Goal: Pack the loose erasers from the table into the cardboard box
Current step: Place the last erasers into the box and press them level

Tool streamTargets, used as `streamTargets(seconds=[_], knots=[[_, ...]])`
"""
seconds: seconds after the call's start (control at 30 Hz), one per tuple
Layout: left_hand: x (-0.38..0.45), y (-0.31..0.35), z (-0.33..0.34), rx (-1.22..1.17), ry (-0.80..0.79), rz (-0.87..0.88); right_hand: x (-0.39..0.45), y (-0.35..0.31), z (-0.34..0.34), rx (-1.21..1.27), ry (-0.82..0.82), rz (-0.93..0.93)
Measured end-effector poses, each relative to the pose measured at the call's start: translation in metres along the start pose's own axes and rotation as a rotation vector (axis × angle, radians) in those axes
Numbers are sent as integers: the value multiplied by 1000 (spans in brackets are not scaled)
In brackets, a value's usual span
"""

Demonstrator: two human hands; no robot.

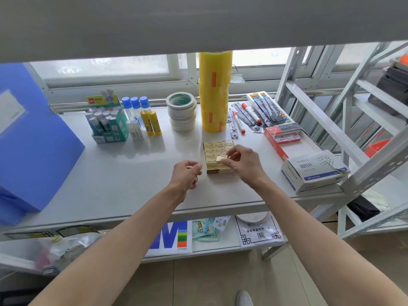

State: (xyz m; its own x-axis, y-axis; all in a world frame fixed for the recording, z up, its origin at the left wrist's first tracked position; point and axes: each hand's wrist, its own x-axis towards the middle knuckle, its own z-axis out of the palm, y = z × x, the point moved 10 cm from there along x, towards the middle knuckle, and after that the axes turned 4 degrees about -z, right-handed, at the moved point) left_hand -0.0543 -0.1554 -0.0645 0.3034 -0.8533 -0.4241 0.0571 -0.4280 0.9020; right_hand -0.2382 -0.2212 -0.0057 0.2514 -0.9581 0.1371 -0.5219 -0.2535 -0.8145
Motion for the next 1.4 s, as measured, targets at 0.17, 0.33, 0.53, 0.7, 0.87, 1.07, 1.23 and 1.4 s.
streamTargets(seconds=[0.17,0.33,0.53,0.7,0.87,1.07,1.23,1.4], knots=[[5,-3,7,96,1,14,8,2,18,-121,-112,-11],[10,-4,11,111,-1,23,11,-1,31,-160,-125,-18],[14,-4,12,107,17,24,8,-6,35,-197,-135,-51],[15,-3,14,156,25,31,9,-4,33,-275,-137,-61],[15,-2,13,171,36,28,6,-6,32,-287,-120,-60],[13,-2,11,189,30,8,4,-9,36,-252,-115,-57],[6,2,9,59,26,1,3,-10,32,-195,-85,-60],[-4,-5,7,-325,-85,-128,-6,-32,28,-83,-6,-136]])
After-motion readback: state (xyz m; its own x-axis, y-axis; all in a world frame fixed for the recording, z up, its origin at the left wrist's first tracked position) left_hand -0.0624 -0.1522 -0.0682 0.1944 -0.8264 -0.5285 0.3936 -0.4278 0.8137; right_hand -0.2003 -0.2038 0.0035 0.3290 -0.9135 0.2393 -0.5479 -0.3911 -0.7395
